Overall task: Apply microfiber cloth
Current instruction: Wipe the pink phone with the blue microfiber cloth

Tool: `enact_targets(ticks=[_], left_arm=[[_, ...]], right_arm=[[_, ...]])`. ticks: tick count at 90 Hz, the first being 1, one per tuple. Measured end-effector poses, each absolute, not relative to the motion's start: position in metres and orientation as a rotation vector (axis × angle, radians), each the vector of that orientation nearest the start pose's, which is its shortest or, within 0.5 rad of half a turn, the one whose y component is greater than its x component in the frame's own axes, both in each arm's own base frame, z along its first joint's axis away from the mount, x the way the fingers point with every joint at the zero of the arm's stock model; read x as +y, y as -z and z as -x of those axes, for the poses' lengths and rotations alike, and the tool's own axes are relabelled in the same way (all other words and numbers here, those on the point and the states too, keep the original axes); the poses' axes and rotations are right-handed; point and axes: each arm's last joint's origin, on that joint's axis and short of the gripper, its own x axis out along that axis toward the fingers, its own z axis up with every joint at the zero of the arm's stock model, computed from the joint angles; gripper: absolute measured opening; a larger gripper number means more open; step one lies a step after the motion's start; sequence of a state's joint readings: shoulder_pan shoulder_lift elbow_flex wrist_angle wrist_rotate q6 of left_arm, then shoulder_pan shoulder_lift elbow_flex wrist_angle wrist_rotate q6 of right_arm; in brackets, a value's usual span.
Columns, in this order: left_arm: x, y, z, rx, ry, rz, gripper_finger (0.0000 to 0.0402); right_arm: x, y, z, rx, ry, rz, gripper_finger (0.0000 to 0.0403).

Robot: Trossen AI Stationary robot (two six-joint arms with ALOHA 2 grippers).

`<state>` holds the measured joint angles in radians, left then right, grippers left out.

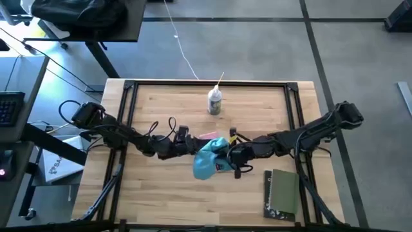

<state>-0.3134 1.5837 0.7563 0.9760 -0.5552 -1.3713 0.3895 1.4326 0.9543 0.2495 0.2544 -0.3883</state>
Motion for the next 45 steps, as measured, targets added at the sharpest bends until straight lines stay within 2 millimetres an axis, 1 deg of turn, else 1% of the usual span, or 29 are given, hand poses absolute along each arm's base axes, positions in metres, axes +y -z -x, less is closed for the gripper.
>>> enact_targets(ticks=[15,23,30,45], left_arm=[[-0.081,-0.243,-0.314,-0.308,-0.122,1.418,0.0005],[-0.079,-0.243,-0.315,-0.319,-0.130,1.421,0.0005],[-0.078,-0.244,-0.315,-0.333,-0.140,1.423,0.0005],[-0.078,-0.243,-0.315,-0.329,-0.141,1.416,0.0005]], right_arm=[[0.127,-0.281,-0.296,0.198,-0.273,0.443,0.0000],[0.127,-0.281,-0.296,0.198,-0.263,0.448,0.0000],[0.123,-0.282,-0.297,0.205,-0.195,0.480,0.0000],[0.110,-0.285,-0.298,0.244,0.064,0.568,0.0000]])
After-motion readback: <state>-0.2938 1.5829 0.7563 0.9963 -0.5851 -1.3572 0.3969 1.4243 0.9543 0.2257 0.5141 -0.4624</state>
